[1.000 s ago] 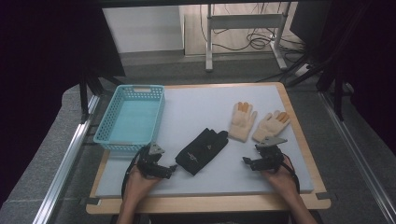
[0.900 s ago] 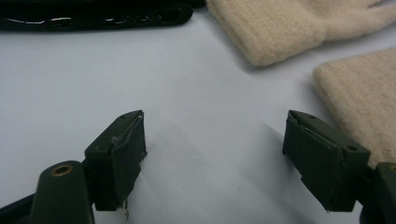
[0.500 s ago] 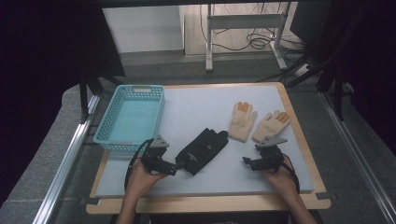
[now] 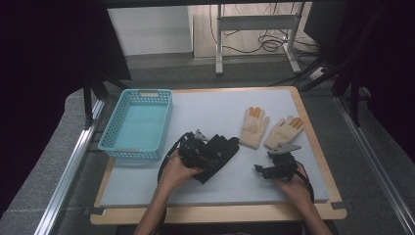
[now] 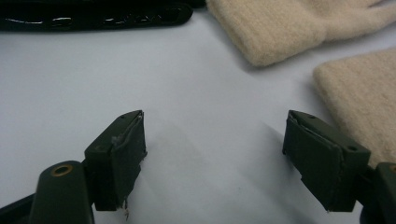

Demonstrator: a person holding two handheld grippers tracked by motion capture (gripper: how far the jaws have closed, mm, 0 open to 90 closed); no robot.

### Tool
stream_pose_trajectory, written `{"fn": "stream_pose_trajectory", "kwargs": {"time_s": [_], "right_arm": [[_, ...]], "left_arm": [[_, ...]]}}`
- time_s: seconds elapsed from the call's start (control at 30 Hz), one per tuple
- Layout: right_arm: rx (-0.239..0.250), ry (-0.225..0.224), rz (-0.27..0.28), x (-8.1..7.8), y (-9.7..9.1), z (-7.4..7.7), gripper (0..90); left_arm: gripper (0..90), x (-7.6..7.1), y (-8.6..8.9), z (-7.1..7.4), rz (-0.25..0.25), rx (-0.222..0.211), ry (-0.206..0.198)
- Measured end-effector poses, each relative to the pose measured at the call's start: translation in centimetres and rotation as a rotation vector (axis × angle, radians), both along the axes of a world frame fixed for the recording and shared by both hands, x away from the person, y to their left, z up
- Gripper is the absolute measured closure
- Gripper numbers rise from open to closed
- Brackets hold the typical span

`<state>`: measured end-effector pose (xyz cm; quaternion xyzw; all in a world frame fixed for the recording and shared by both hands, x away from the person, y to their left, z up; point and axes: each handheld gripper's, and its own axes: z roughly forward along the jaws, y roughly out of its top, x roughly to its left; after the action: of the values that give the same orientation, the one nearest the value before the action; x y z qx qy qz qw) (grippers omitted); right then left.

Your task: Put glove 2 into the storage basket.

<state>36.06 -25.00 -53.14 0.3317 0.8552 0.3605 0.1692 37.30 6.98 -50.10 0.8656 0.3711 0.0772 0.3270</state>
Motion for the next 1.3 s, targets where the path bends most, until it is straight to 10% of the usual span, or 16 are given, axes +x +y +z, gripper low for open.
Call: {"fn": "stream_pose_trajectory", "kwargs": {"time_s": [0.3, 0.5, 0.7, 1.3], "right_arm": [[0.001, 0.004, -0.002, 0.0, 0.0, 0.0, 20.9], [0.001, 0.003, -0.002, 0.0, 0.0, 0.0, 20.9], [0.001, 0.001, -0.001, 0.0, 0.0, 0.0, 20.9], [0.001, 0.003, -0.002, 0.0, 0.0, 0.0, 20.9]], "left_arm": [[0.0, 1.5, -2.1, -1.9, -0.011, 0.054, 0.064], [0.0, 0.8, -3.3, -2.6, -0.03, 0.153, 0.009], [2.0, 0.9, -3.1, -2.6, -0.008, 0.143, 0.01], [60.9, 1.2, -0.9, -1.3, 0.055, 0.113, -0.023]]}}
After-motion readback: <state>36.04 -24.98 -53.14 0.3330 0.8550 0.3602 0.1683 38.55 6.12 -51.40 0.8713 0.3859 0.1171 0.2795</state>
